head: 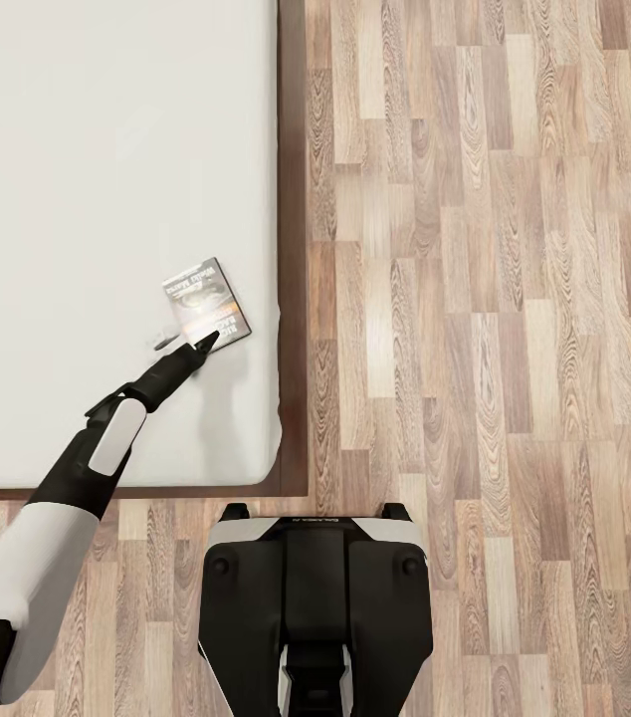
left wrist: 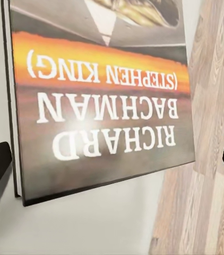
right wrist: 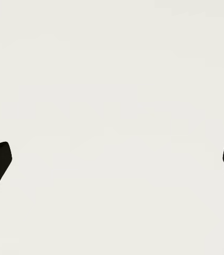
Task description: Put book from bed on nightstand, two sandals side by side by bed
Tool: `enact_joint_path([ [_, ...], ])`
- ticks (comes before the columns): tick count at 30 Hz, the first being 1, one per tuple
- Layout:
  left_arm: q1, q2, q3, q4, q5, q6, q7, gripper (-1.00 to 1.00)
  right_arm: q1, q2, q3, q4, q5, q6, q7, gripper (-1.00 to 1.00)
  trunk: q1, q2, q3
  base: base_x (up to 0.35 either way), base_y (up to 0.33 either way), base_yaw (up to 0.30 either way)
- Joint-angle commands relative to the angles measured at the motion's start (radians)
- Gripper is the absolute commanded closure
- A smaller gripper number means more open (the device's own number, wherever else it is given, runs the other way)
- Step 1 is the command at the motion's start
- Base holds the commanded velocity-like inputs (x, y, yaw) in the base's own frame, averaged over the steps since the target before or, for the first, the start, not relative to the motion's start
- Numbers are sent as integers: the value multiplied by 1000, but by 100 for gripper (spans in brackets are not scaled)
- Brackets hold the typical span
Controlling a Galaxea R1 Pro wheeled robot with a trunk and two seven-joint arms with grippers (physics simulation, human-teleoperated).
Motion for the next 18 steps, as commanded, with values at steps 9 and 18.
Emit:
enact_joint_path([
  [9, 0, -22, -7, -1, 9, 5, 11, -100, 0, 0, 8, 2, -10, -4, 4, -100, 1, -2, -1, 0, 0, 0],
  [18, 0, -28, -35, 0, 9, 4, 27, -100, 0, 0, 8, 2, -10, -5, 4, -100, 1, -2, -1, 0, 0, 0],
])
